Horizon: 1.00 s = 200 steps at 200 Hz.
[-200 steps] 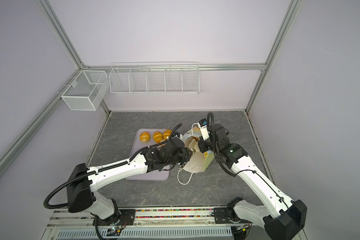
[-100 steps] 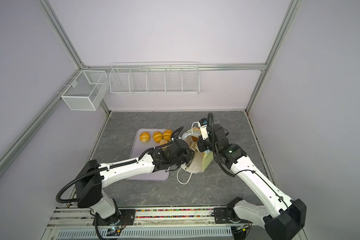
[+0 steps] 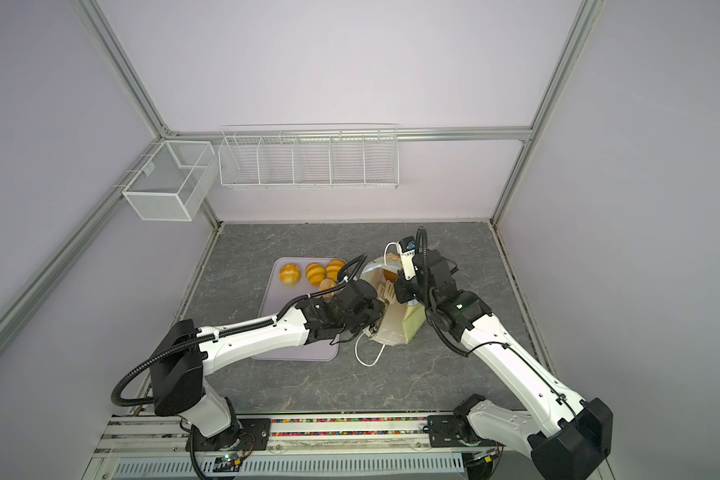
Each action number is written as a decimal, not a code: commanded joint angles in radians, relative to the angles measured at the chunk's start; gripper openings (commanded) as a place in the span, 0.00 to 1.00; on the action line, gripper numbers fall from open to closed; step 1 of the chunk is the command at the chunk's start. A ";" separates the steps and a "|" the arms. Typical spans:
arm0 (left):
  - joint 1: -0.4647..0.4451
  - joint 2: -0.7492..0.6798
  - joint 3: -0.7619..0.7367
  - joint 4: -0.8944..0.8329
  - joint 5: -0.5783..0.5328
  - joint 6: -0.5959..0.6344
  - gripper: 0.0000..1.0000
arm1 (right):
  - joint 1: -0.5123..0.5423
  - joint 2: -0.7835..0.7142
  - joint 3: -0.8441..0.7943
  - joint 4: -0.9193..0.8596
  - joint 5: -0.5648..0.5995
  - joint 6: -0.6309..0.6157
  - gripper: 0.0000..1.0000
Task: Take the fake bread out of the paper bag
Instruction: 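Insert the tongs into the bag opening with the left gripper, then push the tongs deeper into the bag toward the remaining breads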
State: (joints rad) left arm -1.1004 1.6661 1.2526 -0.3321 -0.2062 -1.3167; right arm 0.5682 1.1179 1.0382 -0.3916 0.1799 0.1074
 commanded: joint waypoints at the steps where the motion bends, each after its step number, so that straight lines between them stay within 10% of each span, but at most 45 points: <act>1: -0.003 -0.039 0.001 0.005 -0.041 -0.040 0.33 | 0.007 -0.007 -0.020 0.042 0.016 0.021 0.07; 200: 0.006 0.050 0.037 0.019 -0.061 -0.013 0.43 | 0.049 -0.009 -0.033 0.060 0.001 0.021 0.07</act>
State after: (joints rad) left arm -1.0996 1.6955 1.2644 -0.3565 -0.2398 -1.3407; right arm 0.6060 1.1175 1.0183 -0.3683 0.1871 0.1093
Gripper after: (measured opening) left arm 0.425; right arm 0.069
